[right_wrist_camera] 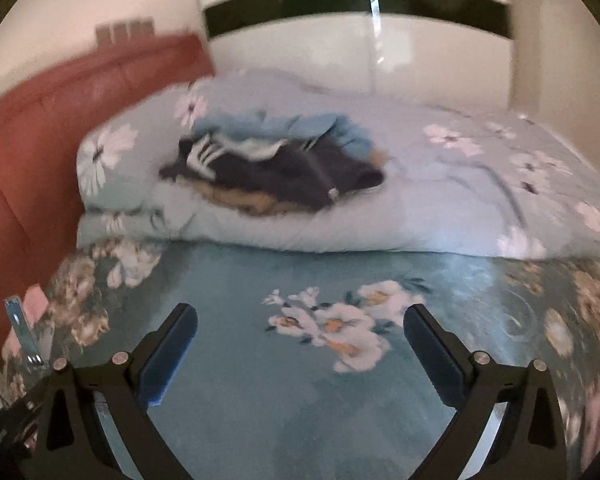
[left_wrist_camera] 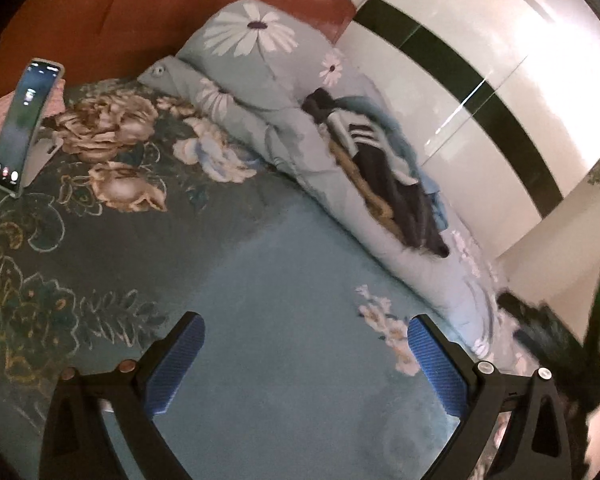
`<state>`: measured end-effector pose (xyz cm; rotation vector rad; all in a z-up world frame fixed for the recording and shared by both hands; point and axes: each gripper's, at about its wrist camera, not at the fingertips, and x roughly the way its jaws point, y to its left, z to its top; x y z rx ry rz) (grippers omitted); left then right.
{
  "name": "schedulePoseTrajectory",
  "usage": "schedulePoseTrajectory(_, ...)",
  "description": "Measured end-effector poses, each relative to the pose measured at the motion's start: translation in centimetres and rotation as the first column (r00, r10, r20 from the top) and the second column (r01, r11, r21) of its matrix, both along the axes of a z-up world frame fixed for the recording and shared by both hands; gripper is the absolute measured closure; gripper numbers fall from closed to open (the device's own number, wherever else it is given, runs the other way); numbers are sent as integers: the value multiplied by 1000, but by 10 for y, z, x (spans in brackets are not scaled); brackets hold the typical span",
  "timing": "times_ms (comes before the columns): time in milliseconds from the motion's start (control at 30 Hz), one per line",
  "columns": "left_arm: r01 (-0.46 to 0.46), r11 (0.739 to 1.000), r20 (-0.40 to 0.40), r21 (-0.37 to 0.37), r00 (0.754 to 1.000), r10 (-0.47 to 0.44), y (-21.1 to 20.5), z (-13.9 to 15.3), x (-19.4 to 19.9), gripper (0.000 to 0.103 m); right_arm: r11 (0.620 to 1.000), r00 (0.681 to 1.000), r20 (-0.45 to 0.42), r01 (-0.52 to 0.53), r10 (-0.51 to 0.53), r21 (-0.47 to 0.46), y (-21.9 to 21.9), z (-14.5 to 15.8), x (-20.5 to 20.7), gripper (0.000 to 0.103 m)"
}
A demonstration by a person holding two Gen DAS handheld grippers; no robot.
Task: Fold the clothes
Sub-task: 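Reach the right gripper into the clothes pile and grasp the light-blue garment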
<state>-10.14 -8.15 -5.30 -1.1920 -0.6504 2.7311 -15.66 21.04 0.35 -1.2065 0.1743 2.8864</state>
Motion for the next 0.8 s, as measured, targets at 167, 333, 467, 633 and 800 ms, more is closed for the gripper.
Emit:
schedulePoseTrajectory(167,-1,985,-14,-173,1000,-1,0,-17,-24,0,988,994,20,-105,103,111,-32,-13,-95,0)
schedulePoseTrajectory(333,7,947,-29,-321,999,-18,1,-38,-49,0,977,992,60,-120,111,175,-56,-16,-203,0)
schedulePoseTrajectory(467,25,942,3,-335,1000,-25,0,-56,-66,0,979,995,69,-84,72,185,-68,-14,-283,0)
schedulePoseTrajectory(633,1,946,1,-324,1000,-1,-4,-70,-78,0,957,998,61,-33,16,289,-96,-12,-353,33)
schedulePoseTrajectory(800,-4,948,-4,-317,1000,3,-6,-76,-84,0,958,996,81,12,-37,288,-102,-17,-387,69)
